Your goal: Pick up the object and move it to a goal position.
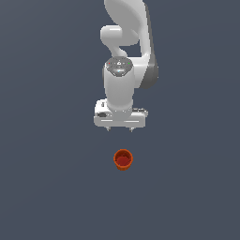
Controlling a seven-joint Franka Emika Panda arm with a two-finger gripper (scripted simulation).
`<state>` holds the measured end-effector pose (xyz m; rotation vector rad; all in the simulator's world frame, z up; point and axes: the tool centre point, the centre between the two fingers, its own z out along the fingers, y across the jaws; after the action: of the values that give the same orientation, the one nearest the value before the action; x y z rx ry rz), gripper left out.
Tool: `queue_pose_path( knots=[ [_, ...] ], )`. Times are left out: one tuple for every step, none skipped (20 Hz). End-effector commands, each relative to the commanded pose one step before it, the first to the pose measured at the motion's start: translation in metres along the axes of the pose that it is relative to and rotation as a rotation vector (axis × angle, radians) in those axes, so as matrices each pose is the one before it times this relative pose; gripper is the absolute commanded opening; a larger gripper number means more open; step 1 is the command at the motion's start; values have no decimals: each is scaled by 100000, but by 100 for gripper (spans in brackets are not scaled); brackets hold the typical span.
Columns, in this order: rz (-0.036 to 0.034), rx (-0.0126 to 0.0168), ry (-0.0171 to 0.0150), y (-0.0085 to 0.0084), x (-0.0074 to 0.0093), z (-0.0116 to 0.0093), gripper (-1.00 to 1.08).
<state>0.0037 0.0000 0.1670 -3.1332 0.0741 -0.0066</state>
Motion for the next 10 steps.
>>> queue_pose_path(
  knots=[
    [0,0,0,1,0,0,28],
    [0,0,0,-34,-3,-22,28],
    [158,18,-90,2,11,-9,28],
    [200,24,-109,-38,7,-39,28],
    [288,34,-144,-47,3,-51,28],
    [267,31,-117,-32,-6,-41,28],
    [183,20,-66,-23,-13,-28,28],
    [67,7,-15,-11,-12,-11,28],
    [-65,-7,21,13,8,12,28],
    [-225,-22,39,3,37,20,28]
  ],
)
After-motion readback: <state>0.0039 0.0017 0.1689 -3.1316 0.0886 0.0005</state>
